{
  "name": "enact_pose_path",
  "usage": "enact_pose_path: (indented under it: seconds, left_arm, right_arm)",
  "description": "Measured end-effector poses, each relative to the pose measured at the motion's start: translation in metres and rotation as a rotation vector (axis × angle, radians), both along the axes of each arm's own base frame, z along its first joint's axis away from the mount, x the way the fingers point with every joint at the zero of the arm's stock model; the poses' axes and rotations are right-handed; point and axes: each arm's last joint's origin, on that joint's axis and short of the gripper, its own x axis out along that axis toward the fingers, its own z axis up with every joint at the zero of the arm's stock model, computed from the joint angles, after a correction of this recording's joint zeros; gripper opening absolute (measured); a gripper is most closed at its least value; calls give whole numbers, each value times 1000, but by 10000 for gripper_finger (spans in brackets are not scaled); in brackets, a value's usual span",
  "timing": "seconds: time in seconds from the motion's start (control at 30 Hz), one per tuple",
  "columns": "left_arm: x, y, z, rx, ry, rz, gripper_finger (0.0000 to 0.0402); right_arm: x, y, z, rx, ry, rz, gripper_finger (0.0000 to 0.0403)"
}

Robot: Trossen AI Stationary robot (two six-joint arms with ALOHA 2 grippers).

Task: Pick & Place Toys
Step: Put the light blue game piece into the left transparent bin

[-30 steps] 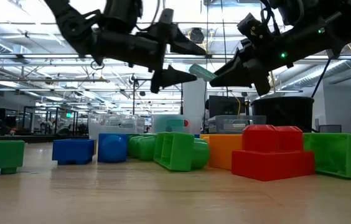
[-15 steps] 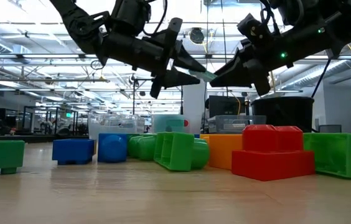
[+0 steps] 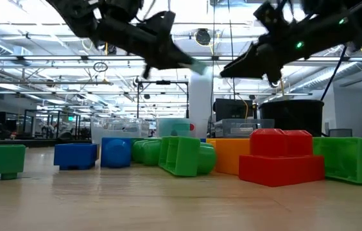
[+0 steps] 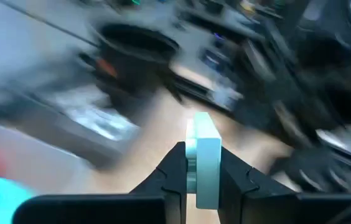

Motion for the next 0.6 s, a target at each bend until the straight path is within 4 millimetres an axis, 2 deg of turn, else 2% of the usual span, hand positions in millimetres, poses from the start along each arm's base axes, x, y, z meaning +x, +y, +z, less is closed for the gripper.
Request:
enact_pose_path:
  seconds: [0.23, 0.3, 0.47, 0.6]
  left_arm:
    - [-48, 3, 28, 251, 287, 353, 45]
    - [-61, 6, 29, 300, 389, 487, 45]
    - [-82, 24, 14, 328, 616, 709, 45]
    - [-90, 48, -11, 278, 683, 740, 45]
  right_arm:
    - [-14, 12, 24, 8, -83, 17, 179]
    - [-17, 13, 29, 22, -109, 24, 179]
    - [-20, 13, 30, 27, -102, 24, 180]
    - [-20, 13, 29, 25, -90, 21, 180]
